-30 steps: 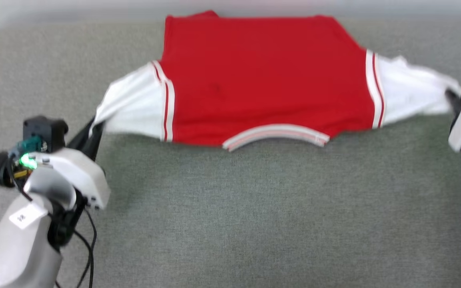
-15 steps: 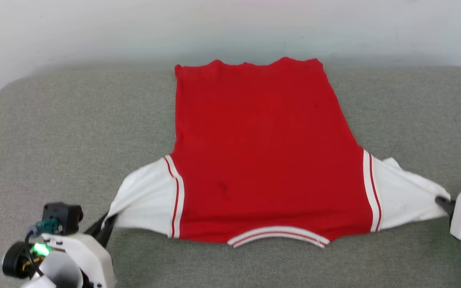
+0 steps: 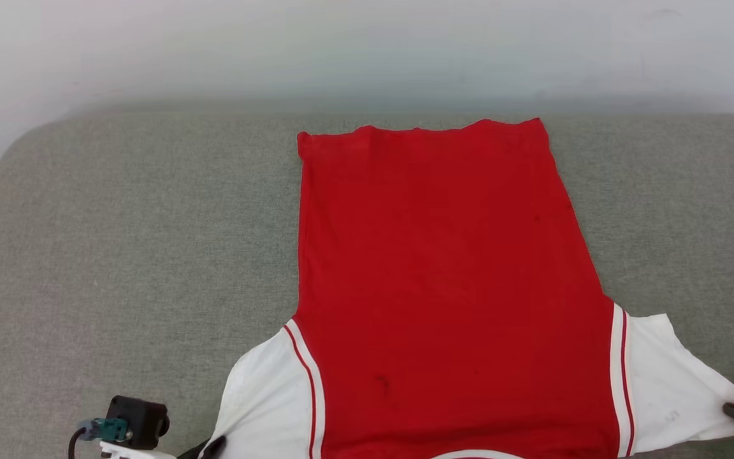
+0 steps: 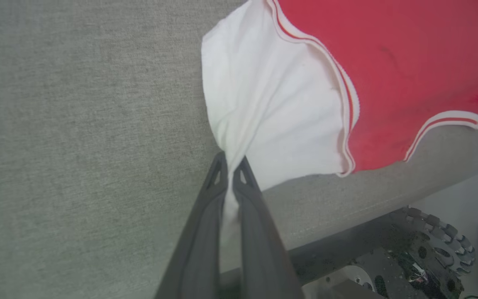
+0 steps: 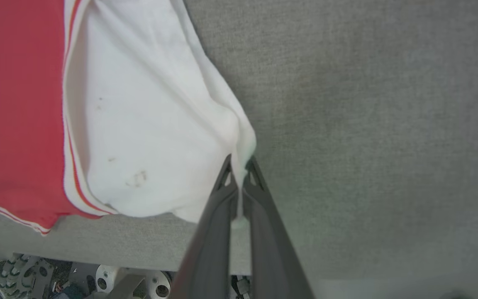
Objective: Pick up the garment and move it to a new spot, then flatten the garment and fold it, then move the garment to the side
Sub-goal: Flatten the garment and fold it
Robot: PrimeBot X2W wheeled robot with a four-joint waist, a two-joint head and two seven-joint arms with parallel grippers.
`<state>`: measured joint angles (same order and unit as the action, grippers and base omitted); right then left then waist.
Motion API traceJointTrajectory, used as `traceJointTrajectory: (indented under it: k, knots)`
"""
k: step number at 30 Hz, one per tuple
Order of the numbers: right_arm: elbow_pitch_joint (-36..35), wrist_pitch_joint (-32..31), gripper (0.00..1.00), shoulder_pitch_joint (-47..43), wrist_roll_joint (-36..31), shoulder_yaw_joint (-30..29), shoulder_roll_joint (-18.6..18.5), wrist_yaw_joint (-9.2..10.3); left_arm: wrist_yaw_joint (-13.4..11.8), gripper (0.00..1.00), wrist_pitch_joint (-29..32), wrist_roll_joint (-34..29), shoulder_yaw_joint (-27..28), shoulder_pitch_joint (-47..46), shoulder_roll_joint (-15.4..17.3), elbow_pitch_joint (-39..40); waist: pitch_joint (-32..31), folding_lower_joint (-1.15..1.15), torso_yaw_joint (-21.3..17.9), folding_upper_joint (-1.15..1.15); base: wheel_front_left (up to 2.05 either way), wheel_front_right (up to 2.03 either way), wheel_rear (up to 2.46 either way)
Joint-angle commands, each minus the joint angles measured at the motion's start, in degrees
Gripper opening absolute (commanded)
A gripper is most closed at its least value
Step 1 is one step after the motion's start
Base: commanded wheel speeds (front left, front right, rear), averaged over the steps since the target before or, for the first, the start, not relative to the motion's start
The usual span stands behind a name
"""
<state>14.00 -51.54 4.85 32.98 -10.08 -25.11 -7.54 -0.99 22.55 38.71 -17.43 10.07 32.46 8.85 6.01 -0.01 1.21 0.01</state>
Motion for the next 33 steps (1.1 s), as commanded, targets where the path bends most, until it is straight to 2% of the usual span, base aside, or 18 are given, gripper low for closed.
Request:
traceJointTrajectory:
  k: [1, 2, 10, 15, 19, 23, 28, 33]
  knots:
    - [-1.9, -0.7, 0.0, -0.7, -1.3, -0.4, 0.0, 0.1, 0.4, 0.0, 0.5, 0.5, -0.1, -0.4, 0.5, 1.1, 0.8, 0.01, 0.5, -0.01, 0.0, 0.0, 0.0]
    - [-3.6, -1.6, 1.0, -0.8, -1.4, -0.1, 0.0, 0.09, 0.5, 0.0, 0.9, 0.7, -0.2, -0.9, 0.5, 1.8, 1.2, 0.01, 0.7, -0.01, 0.0, 0.0, 0.0]
    - [-14.1, -10.5, 1.0, 4.8, 1.8, -3.3, 0.5, 0.07, 0.9, 0.0, 6.9, -0.2, -2.8, -2.4, 2.8, 10.9, 7.2, 0.01, 3.5, -0.01, 0.0, 0.0, 0.0]
    - [-17.5, -16.3, 1.0, 15.0, 0.8, -5.2, 2.0, 0.07, 0.8, 0.0, 9.8, -0.8, -4.4, -3.4, 3.6, 16.2, 13.5, 0.01, 6.6, -0.01, 0.0, 0.0, 0.0]
    - [-15.4, -20.7, 1.0, 25.2, -2.2, -5.5, 2.1, 0.07, 0.8, 0.0, 11.0, -3.0, -5.4, -5.4, 4.1, 18.4, 18.7, 0.01, 10.0, -0.01, 0.0, 0.0, 0.0]
    - [-11.8, -23.8, 1.0, 35.2, -6.8, -5.3, 1.6, 0.07, 1.6, 0.0, 10.9, -4.3, -6.5, -8.0, 3.2, 19.2, 23.4, 0.01, 13.2, -0.01, 0.0, 0.0, 0.0]
    - [-7.3, -25.3, 1.0, 45.9, -10.8, -4.6, 1.3, 0.07, 2.6, 0.0, 10.5, -5.2, -7.9, -10.5, 2.0, 19.2, 27.7, 0.01, 16.7, -0.01, 0.0, 0.0, 0.0]
    - [-2.9, -26.7, 1.0, 53.8, -15.8, -2.8, -0.9, 0.07, 3.5, 0.0, 9.9, -5.9, -9.2, -12.6, 0.9, 18.5, 31.1, 0.01, 19.5, -0.01, 0.0, 0.0, 0.0]
